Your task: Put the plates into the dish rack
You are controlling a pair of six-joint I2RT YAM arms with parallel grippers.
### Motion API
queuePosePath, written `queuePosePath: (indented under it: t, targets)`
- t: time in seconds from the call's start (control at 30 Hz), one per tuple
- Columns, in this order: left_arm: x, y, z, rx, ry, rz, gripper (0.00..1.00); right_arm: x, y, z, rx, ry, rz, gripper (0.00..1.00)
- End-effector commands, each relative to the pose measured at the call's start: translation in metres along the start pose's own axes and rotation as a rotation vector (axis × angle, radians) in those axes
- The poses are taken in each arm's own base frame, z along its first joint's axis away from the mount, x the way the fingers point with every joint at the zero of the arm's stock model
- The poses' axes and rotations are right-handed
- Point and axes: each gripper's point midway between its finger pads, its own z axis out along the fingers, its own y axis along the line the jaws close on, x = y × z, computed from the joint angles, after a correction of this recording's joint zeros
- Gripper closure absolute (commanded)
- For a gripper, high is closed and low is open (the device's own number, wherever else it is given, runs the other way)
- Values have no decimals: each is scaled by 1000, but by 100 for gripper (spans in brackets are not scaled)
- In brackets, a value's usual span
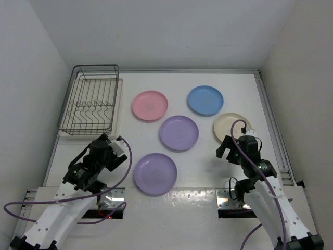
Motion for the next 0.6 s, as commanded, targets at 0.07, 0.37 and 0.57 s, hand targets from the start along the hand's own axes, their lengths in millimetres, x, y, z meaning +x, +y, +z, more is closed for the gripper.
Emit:
queuePosePath:
  t: [0.07,0.37,0.57]
  targets:
    - [-18,15,0,-69,-67,-37,0,-22,1,-8,25,-58,-15,0]
    - [-157,10,-69,397,-337,306,8,-53,12,-18,26,-86,-79,0]
    - [-268,5,-26,501,-146,144,13,-74,27,-26,-11,-108,-101,0]
